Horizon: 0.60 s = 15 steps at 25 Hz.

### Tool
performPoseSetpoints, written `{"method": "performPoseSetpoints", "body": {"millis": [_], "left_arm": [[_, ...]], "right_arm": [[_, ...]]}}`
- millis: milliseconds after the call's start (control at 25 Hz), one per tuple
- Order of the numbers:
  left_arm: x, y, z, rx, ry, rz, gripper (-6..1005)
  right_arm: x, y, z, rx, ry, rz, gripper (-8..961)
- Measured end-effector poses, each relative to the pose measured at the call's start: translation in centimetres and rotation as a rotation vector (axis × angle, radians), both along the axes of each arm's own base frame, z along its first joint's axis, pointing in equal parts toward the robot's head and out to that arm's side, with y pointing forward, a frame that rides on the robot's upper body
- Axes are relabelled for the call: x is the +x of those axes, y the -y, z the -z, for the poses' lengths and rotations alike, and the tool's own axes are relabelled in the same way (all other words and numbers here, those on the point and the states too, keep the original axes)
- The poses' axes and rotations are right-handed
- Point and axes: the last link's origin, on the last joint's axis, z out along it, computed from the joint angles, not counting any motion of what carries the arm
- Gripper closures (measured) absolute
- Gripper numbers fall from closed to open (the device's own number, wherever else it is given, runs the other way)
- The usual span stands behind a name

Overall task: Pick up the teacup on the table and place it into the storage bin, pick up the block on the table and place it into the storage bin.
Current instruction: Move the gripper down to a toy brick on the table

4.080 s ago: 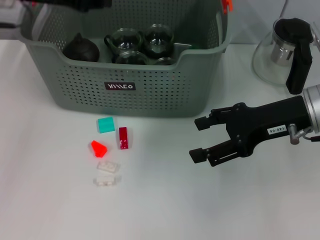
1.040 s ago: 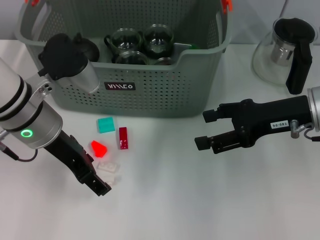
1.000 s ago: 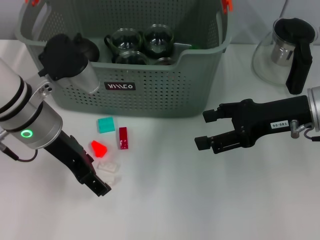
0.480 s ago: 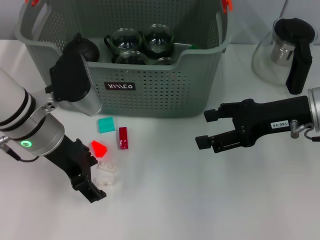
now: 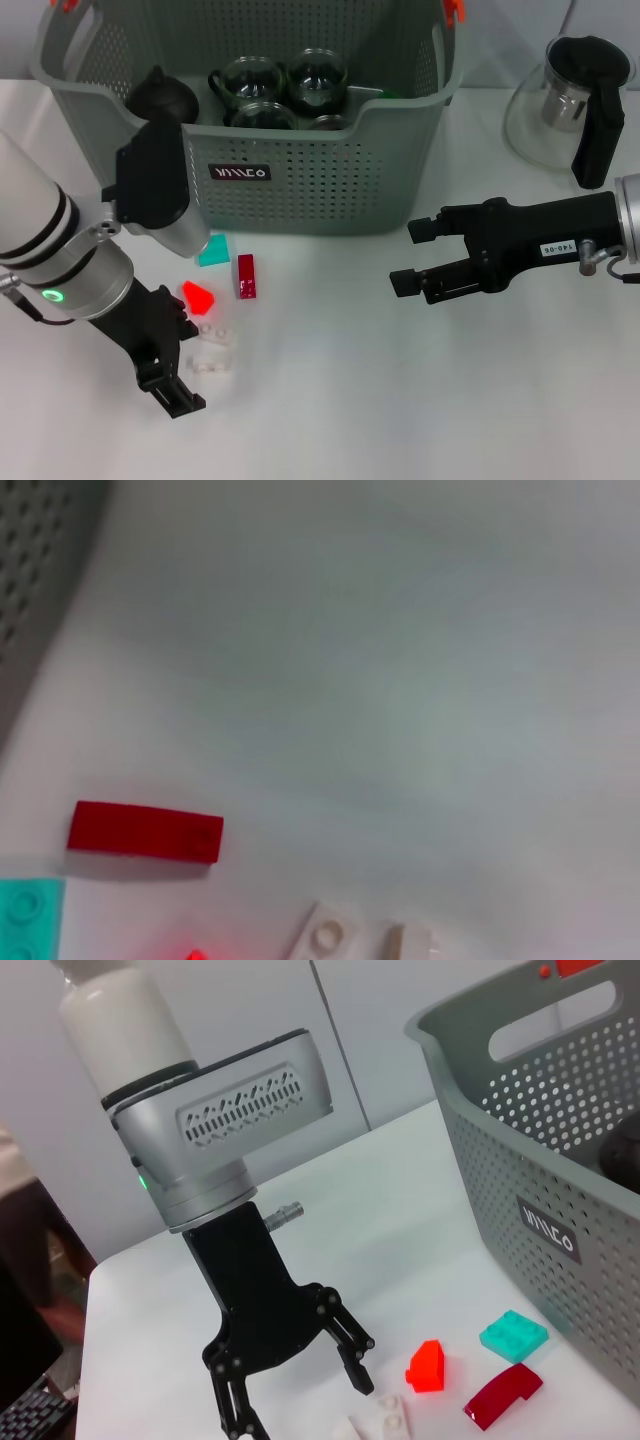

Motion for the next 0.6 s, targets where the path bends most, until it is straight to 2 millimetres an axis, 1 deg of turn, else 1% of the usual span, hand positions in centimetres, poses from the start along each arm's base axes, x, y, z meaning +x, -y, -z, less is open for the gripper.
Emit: {"method": "performPoseSetpoints", "body": {"millis": [360,600], "left_arm": [[0.42,0.02,0.61,-0.022,-0.016,0.037,134],[0.30,0.25,0.90,-0.038,-0.021,0.037,140]], "right_arm": [[0.17,0.10,0.00,0.002,-0.005,0.006,6],[0.25,0.12,-0.04,0.004,-0.005,0.004,6]]}}
